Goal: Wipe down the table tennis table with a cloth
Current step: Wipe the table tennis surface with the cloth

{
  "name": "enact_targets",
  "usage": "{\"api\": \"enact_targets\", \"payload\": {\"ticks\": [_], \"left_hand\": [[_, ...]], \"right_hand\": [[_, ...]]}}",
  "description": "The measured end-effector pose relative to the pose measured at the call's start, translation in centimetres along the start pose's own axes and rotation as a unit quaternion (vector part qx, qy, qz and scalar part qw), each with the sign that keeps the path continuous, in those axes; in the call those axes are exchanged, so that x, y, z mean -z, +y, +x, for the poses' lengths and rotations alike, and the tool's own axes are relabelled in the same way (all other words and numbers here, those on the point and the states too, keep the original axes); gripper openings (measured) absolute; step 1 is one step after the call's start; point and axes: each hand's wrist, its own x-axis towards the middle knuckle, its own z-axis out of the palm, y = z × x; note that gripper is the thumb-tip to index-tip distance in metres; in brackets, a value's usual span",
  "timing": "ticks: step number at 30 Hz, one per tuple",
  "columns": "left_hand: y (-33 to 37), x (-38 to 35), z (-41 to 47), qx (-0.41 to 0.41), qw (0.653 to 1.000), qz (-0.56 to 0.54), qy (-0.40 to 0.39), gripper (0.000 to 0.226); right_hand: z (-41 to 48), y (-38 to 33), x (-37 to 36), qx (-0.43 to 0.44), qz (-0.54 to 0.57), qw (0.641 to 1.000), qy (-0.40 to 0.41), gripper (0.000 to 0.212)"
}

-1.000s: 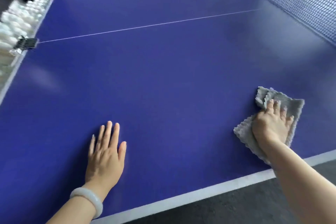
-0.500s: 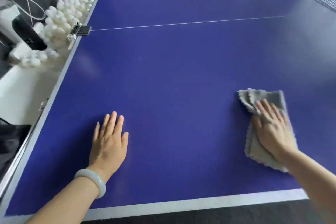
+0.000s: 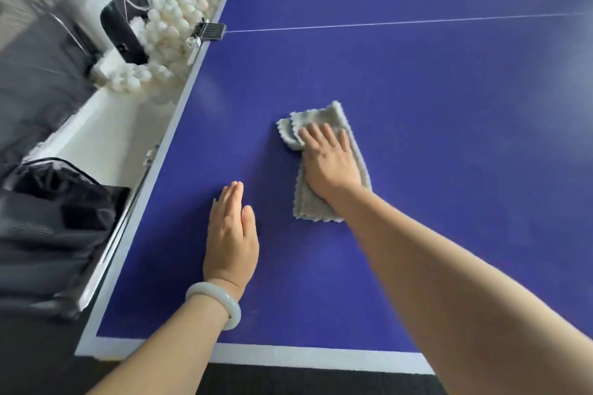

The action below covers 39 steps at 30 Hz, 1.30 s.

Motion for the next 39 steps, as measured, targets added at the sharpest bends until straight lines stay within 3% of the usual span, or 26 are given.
{"api": "enact_targets", "payload": {"ticks": [2,4,6,9,12,16,21,28,34,37,39], "left_hand": [[0.2,0.6,-0.1,0.022,0.998,-0.051,0.008,0.047],[0.0,1.2,-0.4,0.021,0.999,-0.024,-0.015,0.047],[-0.9,1.7,-0.7,-0.016,0.997,0.061,-0.052,0.048],[-3.1,2.7,-0.8,-0.101,0.976,0.177,-0.076,0.052],[-5.1,3.7,1.4,-0.110,0.966,0.224,-0.069,0.054],[-6.3,3.8,6.1,-0.069,0.963,0.250,-0.075,0.057],[-7.2,3.2,7.3,-0.074,0.967,0.239,-0.048,0.057],[-7.4,3.1,7.2,-0.080,0.968,0.235,-0.044,0.055],[-6.7,3.7,6.9,-0.081,0.980,0.178,-0.048,0.053],[-6.1,4.6,6.5,-0.004,1.000,0.004,-0.027,0.048],[-5.5,5.7,6.6,0.069,0.990,-0.117,-0.034,0.046]], "right_hand": [[-5.0,-4.4,-2.0,0.097,0.020,0.995,-0.020,0.054],[-10.6,-4.5,-2.0,0.162,0.037,0.985,-0.046,0.052],[-14.4,-0.6,-0.6,0.153,0.025,0.987,-0.045,0.051],[-16.4,9.1,3.4,-0.031,-0.011,0.999,0.022,0.050],[-15.1,16.9,6.9,-0.252,-0.013,0.967,0.044,0.052],[-7.7,17.7,7.0,-0.320,0.020,0.946,0.037,0.054],[4.6,10.8,3.6,-0.206,0.019,0.978,0.002,0.053],[16.7,2.9,0.9,-0.098,0.011,0.993,-0.059,0.053],[12.8,0.7,0.3,0.077,-0.030,0.995,-0.059,0.050],[6.2,-2.8,-0.7,0.174,-0.009,0.982,-0.078,0.050],[1.1,-5.3,-1.4,0.206,0.002,0.974,-0.094,0.050]]}}
